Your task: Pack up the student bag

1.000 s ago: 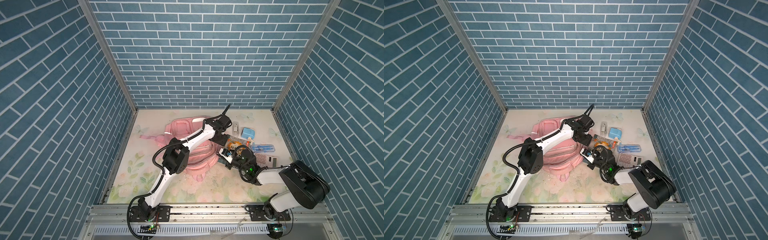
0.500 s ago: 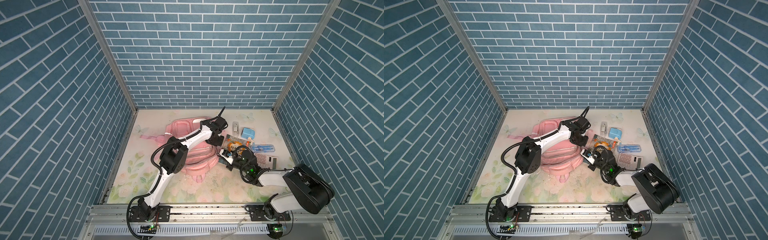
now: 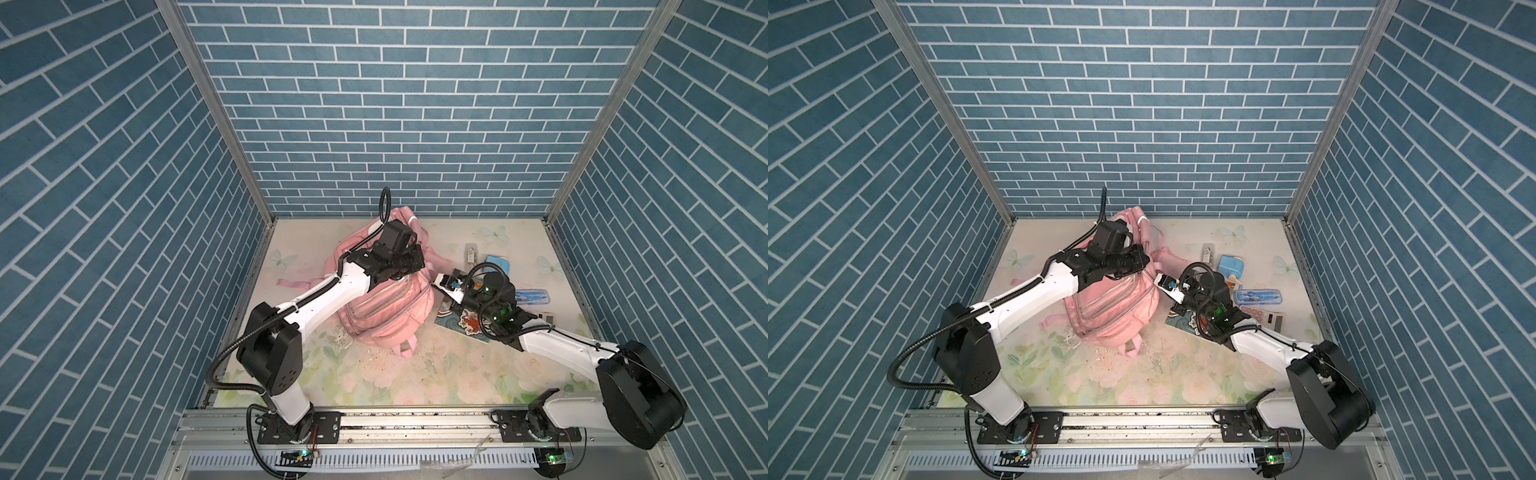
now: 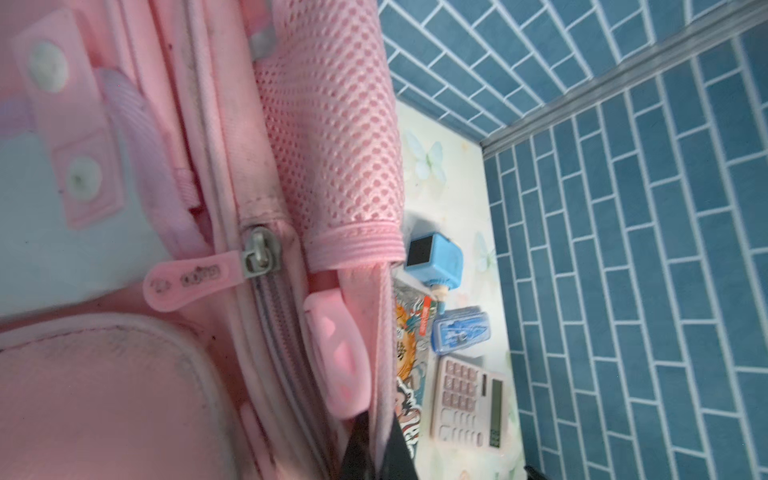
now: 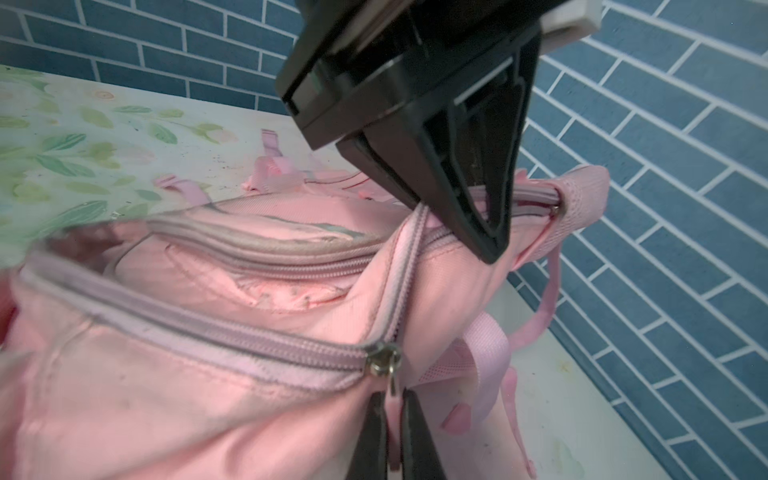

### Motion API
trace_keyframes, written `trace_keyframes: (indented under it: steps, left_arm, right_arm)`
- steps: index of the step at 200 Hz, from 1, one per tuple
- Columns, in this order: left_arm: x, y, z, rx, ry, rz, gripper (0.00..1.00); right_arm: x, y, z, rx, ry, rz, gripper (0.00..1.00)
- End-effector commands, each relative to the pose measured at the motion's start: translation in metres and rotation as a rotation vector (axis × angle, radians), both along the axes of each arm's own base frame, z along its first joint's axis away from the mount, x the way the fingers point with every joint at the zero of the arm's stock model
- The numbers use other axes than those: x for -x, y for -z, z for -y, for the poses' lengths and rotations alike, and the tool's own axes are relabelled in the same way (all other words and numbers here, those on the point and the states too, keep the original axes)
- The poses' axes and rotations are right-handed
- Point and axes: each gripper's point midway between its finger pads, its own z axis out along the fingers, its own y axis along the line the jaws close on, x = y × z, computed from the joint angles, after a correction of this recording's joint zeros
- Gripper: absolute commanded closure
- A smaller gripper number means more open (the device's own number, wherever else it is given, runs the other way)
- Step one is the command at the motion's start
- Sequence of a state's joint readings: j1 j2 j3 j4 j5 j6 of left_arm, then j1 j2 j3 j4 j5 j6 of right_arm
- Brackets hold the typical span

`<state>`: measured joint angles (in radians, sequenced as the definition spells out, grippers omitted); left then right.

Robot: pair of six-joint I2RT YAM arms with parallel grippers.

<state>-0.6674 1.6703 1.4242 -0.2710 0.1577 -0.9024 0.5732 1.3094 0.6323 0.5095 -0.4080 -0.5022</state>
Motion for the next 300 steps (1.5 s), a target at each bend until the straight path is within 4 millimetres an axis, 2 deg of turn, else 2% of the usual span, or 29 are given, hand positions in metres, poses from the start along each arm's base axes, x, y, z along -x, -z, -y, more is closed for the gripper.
trace_keyframes:
  steps: [1, 28, 65, 84, 118, 145, 185, 235, 300]
  left_arm:
    - [-0.004, -0.042, 0.005, 0.143, -0.060, 0.055, 1.00]
    - [-0.018, -0.063, -0.004, 0.147, -0.133, 0.116, 1.00]
    - [-0.041, -0.083, -0.025, 0.192, -0.246, 0.177, 1.00]
    - [-0.049, -0.089, -0.027, 0.216, -0.273, 0.196, 1.00]
    - [-0.064, -0.093, -0.033, 0.230, -0.315, 0.214, 1.00]
    - [-0.076, -0.092, -0.044, 0.213, -0.363, 0.227, 1.00]
    - [-0.093, -0.092, -0.057, 0.201, -0.412, 0.247, 1.00]
    - [-0.112, -0.093, -0.057, 0.187, -0.431, 0.254, 1.00]
    - [-0.132, -0.099, -0.057, 0.211, -0.461, 0.256, 1.00]
  right_arm:
    - [-0.003, -0.004, 0.007, 0.068, -0.003, 0.009, 1.00]
    - [0.011, -0.020, -0.003, 0.076, -0.035, 0.015, 1.00]
    - [0.026, -0.012, -0.013, 0.199, -0.011, -0.041, 1.00]
    - [0.037, -0.007, -0.020, 0.241, -0.014, -0.079, 1.00]
    - [0.046, 0.011, -0.023, 0.352, 0.050, -0.129, 1.00]
    - [0.055, 0.014, -0.026, 0.374, 0.061, -0.145, 1.00]
    - [0.057, 0.025, -0.027, 0.440, 0.134, -0.219, 1.00]
    - [0.065, 0.040, -0.032, 0.447, 0.188, -0.299, 1.00]
    - [0.074, 0.075, -0.050, 0.450, 0.188, -0.402, 1.00]
